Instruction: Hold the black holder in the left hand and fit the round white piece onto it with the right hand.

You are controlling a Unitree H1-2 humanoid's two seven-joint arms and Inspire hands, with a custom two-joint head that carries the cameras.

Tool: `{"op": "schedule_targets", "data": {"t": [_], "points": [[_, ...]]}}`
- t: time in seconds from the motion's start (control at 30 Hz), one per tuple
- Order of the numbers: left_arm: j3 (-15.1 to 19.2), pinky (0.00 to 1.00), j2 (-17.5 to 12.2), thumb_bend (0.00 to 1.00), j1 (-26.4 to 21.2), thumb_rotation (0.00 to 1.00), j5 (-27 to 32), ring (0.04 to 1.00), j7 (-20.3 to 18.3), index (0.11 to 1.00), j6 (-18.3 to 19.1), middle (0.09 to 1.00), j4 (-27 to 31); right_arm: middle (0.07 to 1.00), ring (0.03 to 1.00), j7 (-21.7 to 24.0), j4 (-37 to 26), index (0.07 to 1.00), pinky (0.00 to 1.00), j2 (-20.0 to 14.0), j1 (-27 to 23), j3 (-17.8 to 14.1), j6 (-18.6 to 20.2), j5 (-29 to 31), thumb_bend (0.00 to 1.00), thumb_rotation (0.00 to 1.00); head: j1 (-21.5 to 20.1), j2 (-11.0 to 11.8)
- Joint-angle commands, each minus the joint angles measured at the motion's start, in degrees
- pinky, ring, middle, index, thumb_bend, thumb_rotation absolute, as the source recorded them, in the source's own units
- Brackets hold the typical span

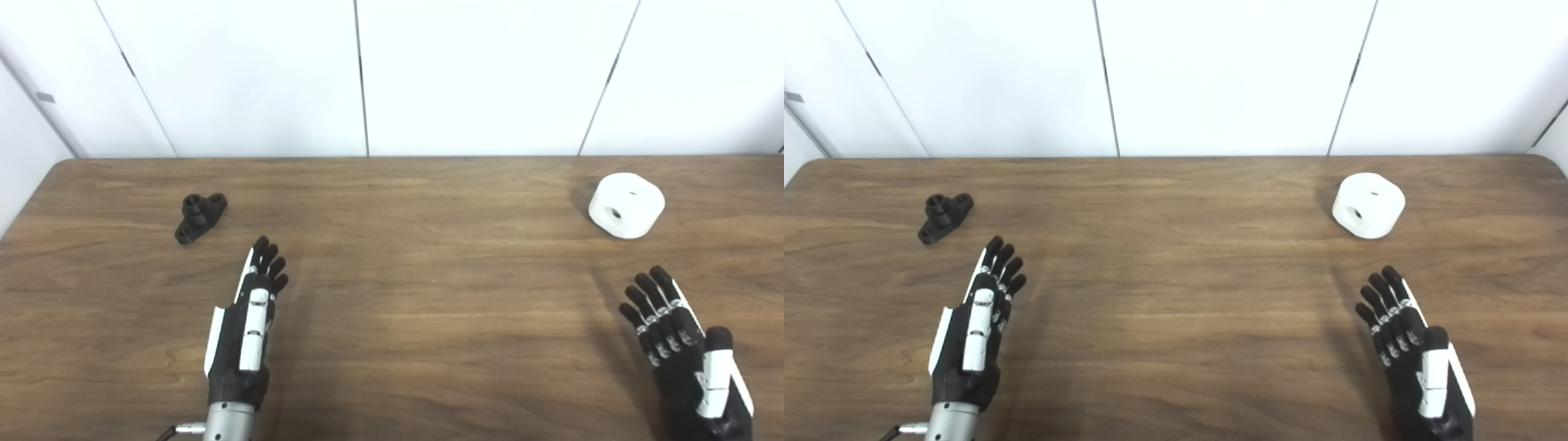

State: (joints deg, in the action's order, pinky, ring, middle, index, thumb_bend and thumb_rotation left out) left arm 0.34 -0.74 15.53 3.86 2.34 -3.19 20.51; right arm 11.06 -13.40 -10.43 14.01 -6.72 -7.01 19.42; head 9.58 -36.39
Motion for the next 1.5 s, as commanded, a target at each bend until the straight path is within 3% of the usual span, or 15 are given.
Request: {"op": "schedule_targets", "data": {"t": [0.0, 0.27, 0.47, 0.6, 0.87, 1.07, 1.3, 1.47], "points": [[-0.45, 0.96, 1.25, 0.36, 10.88, 0.93, -0.49, 0.966, -0.06, 0.998, -2.26, 0.982, 2.62, 0.95, 0.943, 0.6, -0.85, 0.949, 0.92, -0.42, 1.06, -0.66, -1.27, 0.77, 0.65, 1.0, 0.04, -0.07], [-0.52, 0.95, 1.35, 0.37, 10.87, 0.9, -0.14, 0.963, -0.23, 0.997, -2.76, 0.981, 2.44, 0.954, 0.946, 0.65, -0.76, 0.954, 0.93, -0.47, 1.12, -0.76, -1.42, 0.88, 0.65, 1.0, 0.83, -0.03], [-1.2, 0.93, 2.29, 0.39, 11.04, 0.87, -1.91, 0.95, 0.5, 0.987, -2.39, 0.97, 2.81, 0.955, 0.955, 1.01, -0.14, 0.958, 0.93, -0.79, 1.47, -1.18, -1.66, 1.58, 0.64, 1.0, 5.1, 1.21], [-1.99, 0.93, 2.97, 0.37, 11.29, 0.84, -2.4, 0.946, 0.79, 0.98, -3.36, 0.964, 1.96, 0.964, 0.966, 1.4, 1.27, 0.965, 0.94, -1.19, 1.83, -1.47, -2.38, 1.08, 0.63, 1.0, 8.68, 2.99], [-3.87, 0.93, 3.74, 0.37, 11.19, 0.85, -4.96, 0.953, 1.87, 0.987, -5.35, 0.968, -0.41, 0.993, 0.998, 2.84, 5.18, 0.99, 1.0, -2.26, 1.48, -1.59, -4.9, 0.31, 0.72, 1.0, 13.31, 6.25], [-5.02, 0.88, 3.3, 0.38, 10.43, 0.84, -6.76, 0.936, 2.87, 0.977, -7.53, 0.962, -3.04, 0.984, 1.0, 3.93, 8.21, 0.987, 1.0, -2.75, 0.65, -1.92, -6.75, 0.92, 0.64, 1.0, 15.54, 8.53], [-5.96, 0.85, 3.58, 0.37, 9.72, 0.82, -6.8, 0.93, 3.15, 0.971, -8.72, 0.959, -5.5, 0.989, 1.0, 5.58, 12.24, 0.992, 1.0, -3.39, -0.81, -2.24, -8.72, 0.98, 0.63, 1.0, 18.07, 12.08], [-6.42, 0.86, 3.99, 0.33, 9.54, 0.74, -6.07, 0.934, 3.14, 0.975, -9.94, 0.962, -6.71, 1.0, 1.0, 6.6, 14.63, 1.0, 1.0, -3.54, -1.88, -2.61, -9.36, 2.06, 0.63, 1.0, 18.27, 12.96]]}}
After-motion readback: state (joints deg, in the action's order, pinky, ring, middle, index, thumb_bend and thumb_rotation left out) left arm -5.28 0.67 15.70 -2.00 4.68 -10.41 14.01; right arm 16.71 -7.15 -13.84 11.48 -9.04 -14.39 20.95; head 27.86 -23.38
